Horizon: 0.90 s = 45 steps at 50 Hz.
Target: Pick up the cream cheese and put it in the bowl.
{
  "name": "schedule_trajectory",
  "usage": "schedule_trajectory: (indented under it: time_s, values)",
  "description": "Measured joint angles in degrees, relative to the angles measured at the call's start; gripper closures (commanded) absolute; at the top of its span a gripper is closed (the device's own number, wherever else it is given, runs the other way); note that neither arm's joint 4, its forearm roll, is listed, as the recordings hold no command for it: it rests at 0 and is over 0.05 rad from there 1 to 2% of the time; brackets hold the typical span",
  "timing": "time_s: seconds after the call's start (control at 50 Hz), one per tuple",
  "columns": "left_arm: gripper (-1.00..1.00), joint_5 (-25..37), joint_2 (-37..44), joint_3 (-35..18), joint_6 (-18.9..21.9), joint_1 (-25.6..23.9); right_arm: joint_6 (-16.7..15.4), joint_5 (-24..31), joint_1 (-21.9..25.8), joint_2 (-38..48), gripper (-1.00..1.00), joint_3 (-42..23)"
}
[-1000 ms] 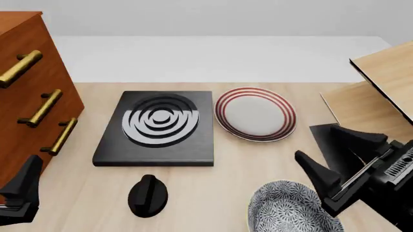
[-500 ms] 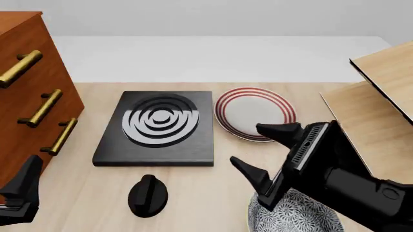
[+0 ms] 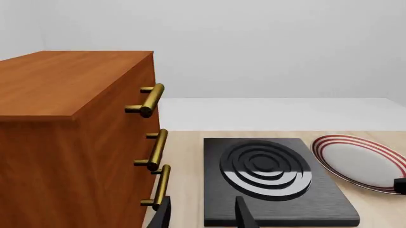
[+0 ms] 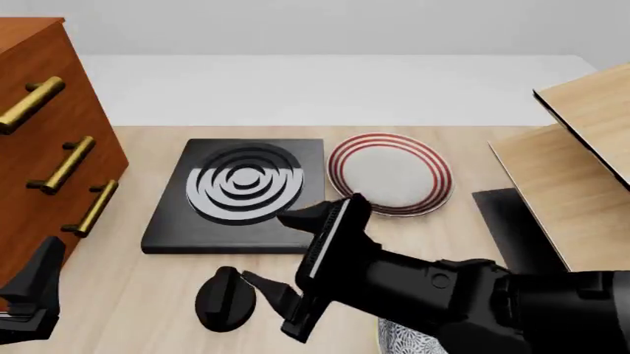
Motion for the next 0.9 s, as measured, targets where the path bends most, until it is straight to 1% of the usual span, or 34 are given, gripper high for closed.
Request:
schedule_trajectory:
  time_s: [0.22,0.44,0.9]
  values:
    - [-1.00,0.00,0.00,0.00,0.00,0.00,0.97,-1.08,5.16,9.16,-1.00,-6.36]
    - [-1.00,0.00,0.00,0.00,0.00,0.00,2.37,-1.43,9.59,16.15,-1.00,-11.75]
    - [-1.00,0.00,0.00,0.00,0.00,0.00,6.03,-1.56,15.74,26.26,-1.00,-19.56]
